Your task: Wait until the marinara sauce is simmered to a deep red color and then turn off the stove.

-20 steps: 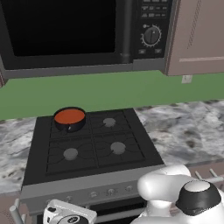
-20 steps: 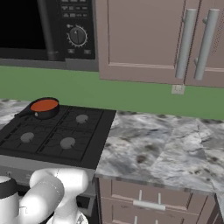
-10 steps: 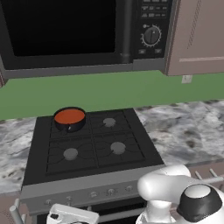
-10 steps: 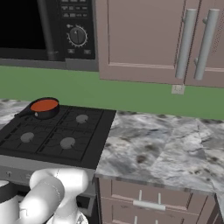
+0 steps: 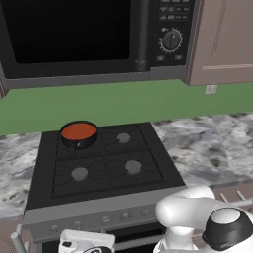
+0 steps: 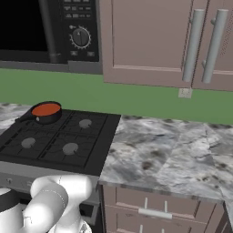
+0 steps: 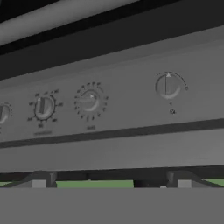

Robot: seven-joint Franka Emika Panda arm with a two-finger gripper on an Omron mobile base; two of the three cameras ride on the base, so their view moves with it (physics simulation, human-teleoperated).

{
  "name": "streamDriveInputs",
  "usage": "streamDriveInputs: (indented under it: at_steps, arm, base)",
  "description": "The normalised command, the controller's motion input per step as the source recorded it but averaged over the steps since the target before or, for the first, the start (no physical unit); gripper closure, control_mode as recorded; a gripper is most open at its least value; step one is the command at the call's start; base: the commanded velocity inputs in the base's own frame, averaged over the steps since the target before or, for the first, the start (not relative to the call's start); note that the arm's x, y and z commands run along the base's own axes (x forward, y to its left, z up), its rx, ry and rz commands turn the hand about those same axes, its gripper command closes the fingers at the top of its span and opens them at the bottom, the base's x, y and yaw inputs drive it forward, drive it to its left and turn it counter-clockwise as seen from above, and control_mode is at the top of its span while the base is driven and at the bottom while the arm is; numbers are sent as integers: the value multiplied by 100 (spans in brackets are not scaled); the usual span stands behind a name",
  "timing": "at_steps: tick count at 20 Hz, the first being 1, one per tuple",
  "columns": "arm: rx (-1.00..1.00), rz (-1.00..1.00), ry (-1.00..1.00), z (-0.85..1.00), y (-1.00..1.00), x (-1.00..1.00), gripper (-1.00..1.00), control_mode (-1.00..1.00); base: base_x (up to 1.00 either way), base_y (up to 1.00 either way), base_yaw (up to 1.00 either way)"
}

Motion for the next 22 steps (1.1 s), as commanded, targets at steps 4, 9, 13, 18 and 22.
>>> streamDriveInputs:
  at_steps: [4, 9, 13, 18, 22]
  arm:
    - [0, 8, -5, -10, 0, 7, -100, -100]
    - [0, 5, -6, -3, 4, 8, -100, -100]
    - [0, 2, -4, -3, 13, 8, -100, -100]
    - [0, 2, -2, -10, 17, 4, -100, -100]
    - [-1, 1, -1, -11, 16, 2, -100, -100]
  base:
    - [0, 0, 0]
    - [0, 0, 0]
    - [0, 0, 0]
    - [0, 0, 0]
    - [0, 0, 0]
